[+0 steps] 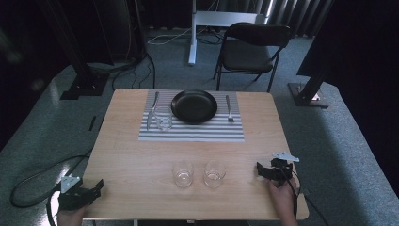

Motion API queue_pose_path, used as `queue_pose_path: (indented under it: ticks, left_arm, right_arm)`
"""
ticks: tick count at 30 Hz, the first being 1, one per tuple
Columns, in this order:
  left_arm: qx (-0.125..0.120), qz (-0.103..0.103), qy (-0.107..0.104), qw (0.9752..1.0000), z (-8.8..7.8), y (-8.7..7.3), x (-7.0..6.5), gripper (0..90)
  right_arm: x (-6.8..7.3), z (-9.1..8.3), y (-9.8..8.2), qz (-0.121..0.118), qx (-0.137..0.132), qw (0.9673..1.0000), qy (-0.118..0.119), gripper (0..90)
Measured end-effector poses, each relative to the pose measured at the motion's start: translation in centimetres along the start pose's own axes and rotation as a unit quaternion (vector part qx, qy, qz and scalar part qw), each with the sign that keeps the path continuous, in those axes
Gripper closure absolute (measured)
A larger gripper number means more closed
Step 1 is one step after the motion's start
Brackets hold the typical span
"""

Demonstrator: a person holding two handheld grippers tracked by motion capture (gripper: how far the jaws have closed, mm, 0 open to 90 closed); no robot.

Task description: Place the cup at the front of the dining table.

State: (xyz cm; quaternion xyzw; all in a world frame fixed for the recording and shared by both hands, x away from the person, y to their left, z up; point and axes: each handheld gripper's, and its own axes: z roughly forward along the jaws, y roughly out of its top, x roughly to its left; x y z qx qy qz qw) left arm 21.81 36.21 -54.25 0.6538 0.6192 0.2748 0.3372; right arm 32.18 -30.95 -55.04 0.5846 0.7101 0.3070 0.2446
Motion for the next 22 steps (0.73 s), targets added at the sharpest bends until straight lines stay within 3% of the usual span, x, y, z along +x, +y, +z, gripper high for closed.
queue_pose_path:
  ticks: [12, 17, 22]
  left_arm:
    - [0.006, -0.002, 0.006, 1.0, 0.27, 0.11, -0.3, 18.7]
    - [0.012, 0.016, 0.011, 0.9998, 0.57, 0.25, -0.9, 18.7]
    - [0.018, 0.016, 0.009, 0.9997, 0.78, 0.22, -0.93, 18.7]
  right_arm:
    - [0.0, 0.0, 0.0, 0.0, 0.0, 1.0, 0.0, 12.1]
    - [0.0, 0.0, 0.0, 0.0, 0.0, 1.0, 0.0, 12.1]
    - [-0.01, 0.0, 0.01, 0.0, 0.0, 1.0, 0.0, 12.1]
